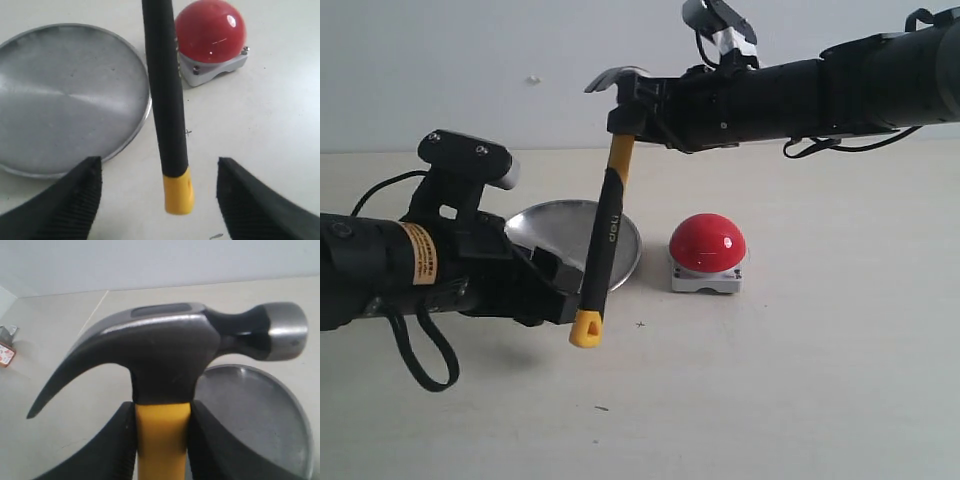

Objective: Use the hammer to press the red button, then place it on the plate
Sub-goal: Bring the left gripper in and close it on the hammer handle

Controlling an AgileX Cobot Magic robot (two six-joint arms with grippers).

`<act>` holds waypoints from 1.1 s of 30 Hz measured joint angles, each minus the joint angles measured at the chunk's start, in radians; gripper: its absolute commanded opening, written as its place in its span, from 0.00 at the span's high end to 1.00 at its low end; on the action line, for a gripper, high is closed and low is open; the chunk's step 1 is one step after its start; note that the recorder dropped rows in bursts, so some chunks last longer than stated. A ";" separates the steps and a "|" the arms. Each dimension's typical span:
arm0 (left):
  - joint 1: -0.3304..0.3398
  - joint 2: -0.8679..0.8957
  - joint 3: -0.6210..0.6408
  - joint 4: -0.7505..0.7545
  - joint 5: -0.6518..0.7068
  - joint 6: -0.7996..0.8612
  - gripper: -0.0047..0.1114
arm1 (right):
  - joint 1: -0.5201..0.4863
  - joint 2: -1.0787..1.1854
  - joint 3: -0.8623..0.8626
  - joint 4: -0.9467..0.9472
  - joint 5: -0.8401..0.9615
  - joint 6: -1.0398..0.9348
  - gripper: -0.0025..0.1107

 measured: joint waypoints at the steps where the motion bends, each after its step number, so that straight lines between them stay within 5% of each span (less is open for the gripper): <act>1: 0.000 0.011 -0.002 0.002 -0.002 0.000 0.34 | 0.012 0.000 -0.004 0.000 0.000 0.009 0.98; 33: 0.000 0.223 -0.066 0.009 -0.222 -0.024 0.34 | 0.016 0.000 -0.004 0.002 0.078 0.027 0.98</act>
